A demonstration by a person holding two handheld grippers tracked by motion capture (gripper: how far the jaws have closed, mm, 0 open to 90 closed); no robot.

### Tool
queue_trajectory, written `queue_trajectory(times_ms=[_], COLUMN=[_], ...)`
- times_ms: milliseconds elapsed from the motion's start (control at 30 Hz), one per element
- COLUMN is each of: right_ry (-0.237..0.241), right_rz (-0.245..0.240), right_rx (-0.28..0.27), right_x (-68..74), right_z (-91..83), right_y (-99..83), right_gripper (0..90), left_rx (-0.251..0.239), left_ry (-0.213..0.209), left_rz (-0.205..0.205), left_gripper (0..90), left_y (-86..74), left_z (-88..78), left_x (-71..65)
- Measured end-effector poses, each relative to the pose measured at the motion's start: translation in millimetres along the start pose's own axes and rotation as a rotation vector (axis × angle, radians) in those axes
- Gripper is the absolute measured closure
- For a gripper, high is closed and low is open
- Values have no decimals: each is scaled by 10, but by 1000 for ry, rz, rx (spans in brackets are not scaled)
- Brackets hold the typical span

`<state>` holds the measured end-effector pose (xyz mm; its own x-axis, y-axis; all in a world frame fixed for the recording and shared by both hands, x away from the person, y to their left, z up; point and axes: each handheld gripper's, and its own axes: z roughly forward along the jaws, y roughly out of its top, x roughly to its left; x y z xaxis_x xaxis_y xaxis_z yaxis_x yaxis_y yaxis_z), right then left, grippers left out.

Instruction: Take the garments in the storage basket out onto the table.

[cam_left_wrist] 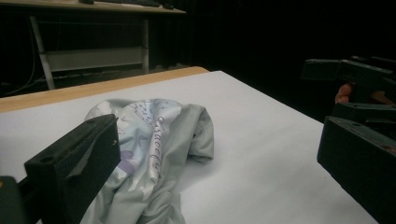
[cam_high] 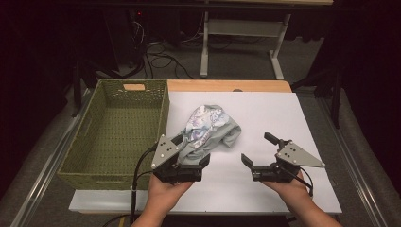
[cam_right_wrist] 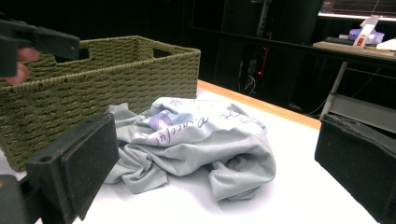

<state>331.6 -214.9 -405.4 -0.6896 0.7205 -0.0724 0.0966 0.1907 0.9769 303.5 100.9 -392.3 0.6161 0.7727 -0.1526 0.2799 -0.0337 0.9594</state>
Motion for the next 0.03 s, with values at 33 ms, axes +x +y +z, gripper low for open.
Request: queue_trajectory(times_ms=[33], right_ry=[1], right_rz=[-2], right_rx=[5], right_x=[20], right_z=[9], right_y=[-4], right_gripper=[10], left_rx=[5], left_ry=[1], left_rz=[-3], left_gripper=[3], left_y=[-8], left_z=[3], left_x=[5])
